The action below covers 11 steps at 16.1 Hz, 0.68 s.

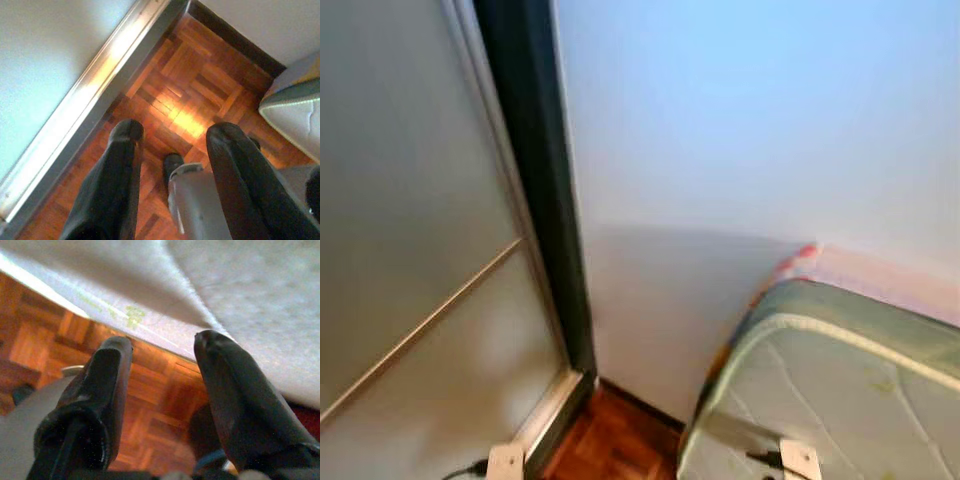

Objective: Clean up the room

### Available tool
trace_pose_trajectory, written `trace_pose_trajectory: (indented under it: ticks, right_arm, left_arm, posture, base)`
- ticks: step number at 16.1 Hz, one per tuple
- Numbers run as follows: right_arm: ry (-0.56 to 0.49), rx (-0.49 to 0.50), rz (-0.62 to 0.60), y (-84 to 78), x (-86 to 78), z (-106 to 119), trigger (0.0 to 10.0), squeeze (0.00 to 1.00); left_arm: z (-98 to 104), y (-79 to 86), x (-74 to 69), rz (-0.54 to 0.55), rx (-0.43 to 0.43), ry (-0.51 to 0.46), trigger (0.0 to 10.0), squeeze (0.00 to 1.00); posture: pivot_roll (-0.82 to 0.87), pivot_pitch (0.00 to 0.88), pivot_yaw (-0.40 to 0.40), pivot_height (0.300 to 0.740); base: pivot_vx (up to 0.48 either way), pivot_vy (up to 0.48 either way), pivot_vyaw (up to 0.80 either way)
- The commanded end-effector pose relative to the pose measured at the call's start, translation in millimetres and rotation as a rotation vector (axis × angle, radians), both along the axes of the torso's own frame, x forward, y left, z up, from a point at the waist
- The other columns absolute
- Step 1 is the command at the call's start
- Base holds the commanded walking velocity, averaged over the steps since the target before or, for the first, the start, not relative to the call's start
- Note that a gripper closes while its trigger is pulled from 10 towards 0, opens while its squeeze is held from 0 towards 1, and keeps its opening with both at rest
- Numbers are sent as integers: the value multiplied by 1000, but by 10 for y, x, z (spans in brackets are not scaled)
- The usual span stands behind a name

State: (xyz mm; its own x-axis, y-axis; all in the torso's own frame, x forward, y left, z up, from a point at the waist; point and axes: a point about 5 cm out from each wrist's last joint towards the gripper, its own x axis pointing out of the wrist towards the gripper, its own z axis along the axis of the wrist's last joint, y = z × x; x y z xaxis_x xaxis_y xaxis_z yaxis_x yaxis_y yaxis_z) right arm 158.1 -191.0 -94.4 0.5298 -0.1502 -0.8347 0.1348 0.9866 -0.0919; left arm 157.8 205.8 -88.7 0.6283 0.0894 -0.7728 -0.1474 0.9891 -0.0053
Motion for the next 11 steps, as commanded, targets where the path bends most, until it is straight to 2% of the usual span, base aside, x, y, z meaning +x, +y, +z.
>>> trace_pose_trajectory:
  ticks: [1, 11]
  right_arm:
    - [-21, 218, 36, 110, 24, 3, 10000, 0]
    - [-10, 214, 36, 110, -2, -8, 10000, 0]
  left_arm:
    - [39, 68, 114, -171, 4, 81, 10000, 0]
    - [4, 149, -2, -158, 12, 117, 10000, 0]
  posture:
    - [-11, 0, 8, 740]
    - [-11, 0, 10, 740]
  base:
    - [0, 0, -775]
    - [0, 0, -775]
